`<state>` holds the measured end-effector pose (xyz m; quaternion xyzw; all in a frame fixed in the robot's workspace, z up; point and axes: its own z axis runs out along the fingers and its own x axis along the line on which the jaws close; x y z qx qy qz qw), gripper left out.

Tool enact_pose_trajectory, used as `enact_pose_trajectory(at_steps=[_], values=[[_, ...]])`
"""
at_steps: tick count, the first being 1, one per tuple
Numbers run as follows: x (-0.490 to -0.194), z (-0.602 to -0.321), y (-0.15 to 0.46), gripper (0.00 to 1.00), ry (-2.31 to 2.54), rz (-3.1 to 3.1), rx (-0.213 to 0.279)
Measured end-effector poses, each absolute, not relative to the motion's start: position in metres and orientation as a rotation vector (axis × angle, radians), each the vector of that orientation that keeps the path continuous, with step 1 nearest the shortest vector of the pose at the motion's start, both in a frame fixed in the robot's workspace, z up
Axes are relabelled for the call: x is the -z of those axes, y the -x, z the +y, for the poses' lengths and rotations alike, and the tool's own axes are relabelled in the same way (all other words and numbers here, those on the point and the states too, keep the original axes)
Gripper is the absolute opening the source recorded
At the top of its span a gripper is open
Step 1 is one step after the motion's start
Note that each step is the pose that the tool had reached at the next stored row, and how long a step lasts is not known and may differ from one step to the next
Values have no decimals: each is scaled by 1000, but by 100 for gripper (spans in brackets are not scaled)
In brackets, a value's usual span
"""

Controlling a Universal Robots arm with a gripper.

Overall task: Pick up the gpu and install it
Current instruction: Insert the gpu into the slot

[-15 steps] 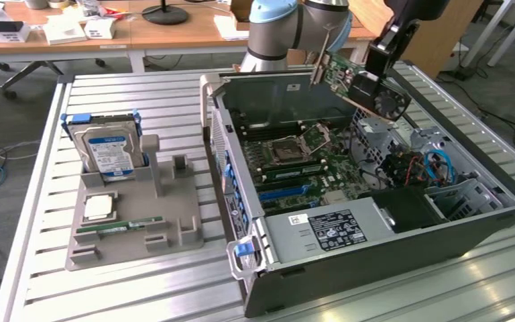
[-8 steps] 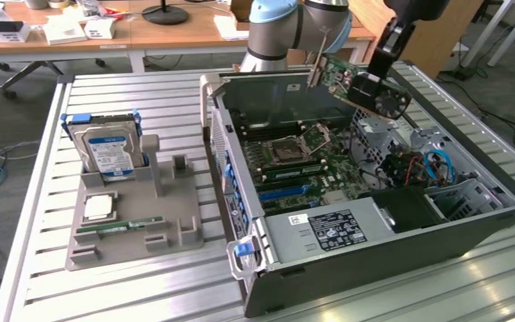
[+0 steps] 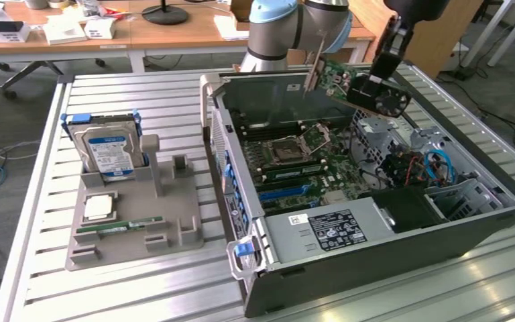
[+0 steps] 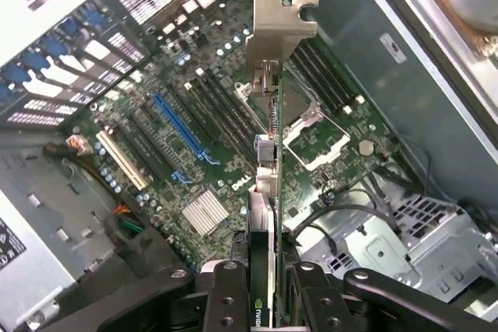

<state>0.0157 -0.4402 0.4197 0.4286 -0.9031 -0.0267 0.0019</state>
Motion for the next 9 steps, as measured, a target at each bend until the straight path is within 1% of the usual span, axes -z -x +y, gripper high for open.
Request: enact_pose_trajectory(at_steps=[9], values=[[-419, -440, -16, 26, -1560, -2716, 81]])
